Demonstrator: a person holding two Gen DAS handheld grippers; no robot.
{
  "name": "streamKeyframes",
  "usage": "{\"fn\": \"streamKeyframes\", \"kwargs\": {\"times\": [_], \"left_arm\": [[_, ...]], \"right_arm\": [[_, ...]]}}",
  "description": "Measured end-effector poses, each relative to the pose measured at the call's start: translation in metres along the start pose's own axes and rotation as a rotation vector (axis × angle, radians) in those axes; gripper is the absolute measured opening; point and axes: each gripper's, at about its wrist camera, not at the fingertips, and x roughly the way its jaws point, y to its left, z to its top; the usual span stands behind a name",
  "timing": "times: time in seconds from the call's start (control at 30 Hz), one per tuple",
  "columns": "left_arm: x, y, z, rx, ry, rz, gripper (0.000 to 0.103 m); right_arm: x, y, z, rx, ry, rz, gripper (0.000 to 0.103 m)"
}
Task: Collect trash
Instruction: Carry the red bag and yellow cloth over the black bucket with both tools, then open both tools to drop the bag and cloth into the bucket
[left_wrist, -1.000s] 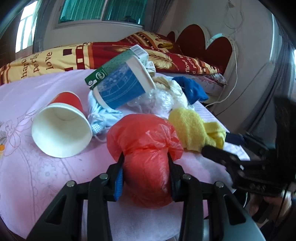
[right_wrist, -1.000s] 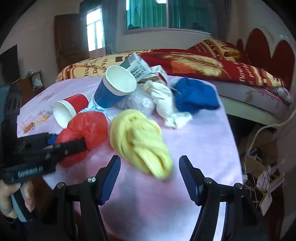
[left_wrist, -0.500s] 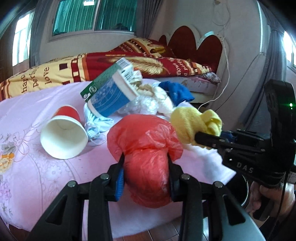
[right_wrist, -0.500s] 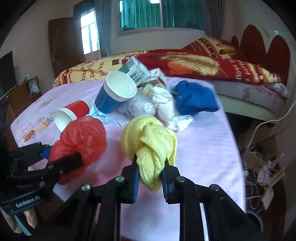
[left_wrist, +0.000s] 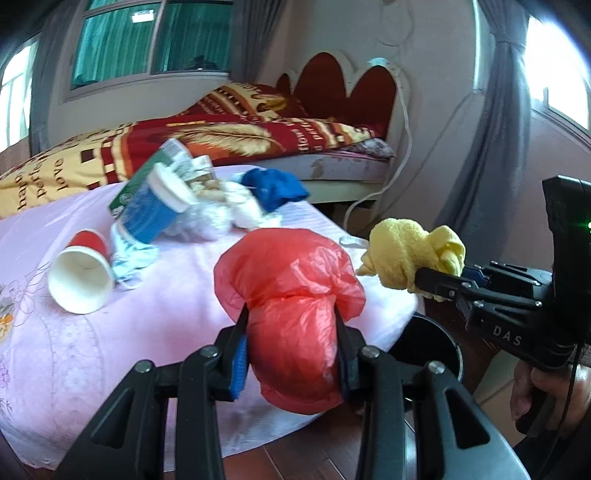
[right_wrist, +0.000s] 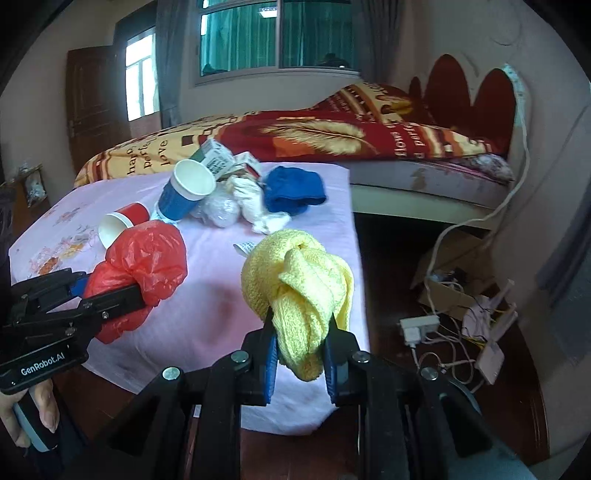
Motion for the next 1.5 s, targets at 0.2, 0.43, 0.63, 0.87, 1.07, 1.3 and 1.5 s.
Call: {"fn": "streamKeyframes", "kwargs": {"times": [0.2, 0.43, 0.63, 0.87, 1.07, 1.3, 1.5], "left_arm": [[0.004, -0.033, 0.001, 0.044, 0.005, -0.053, 0.038], [0.010, -0.066, 0.001, 0.090, 0.016, -0.103, 0.038], [0.022, -0.093, -0.003, 0.124, 0.046, -0.150, 0.038], [0.043, -0.133, -0.016, 0.176, 0.113, -0.228, 0.038], [0.067, -0.161, -0.034, 0.220, 0.190, -0.270, 0.038], [0.105, -0.181, -0.050, 0.231, 0.270, -0.290, 0.038], [0.142, -0.192, -0.060, 0.230, 0.362, -0.310, 0.038]], "right_arm": [[-0.025, -0.030, -0.016, 0.044, -0.003, -0.053, 0.022], [-0.046, -0.059, -0.028, 0.095, -0.015, -0.099, 0.022], [-0.053, -0.085, -0.048, 0.136, 0.020, -0.150, 0.022], [-0.060, -0.123, -0.083, 0.209, 0.081, -0.203, 0.023], [-0.055, -0.149, -0.114, 0.253, 0.139, -0.224, 0.023], [-0.030, -0.172, -0.147, 0.271, 0.209, -0.221, 0.023], [0.005, -0.190, -0.170, 0.296, 0.277, -0.179, 0.023]]}}
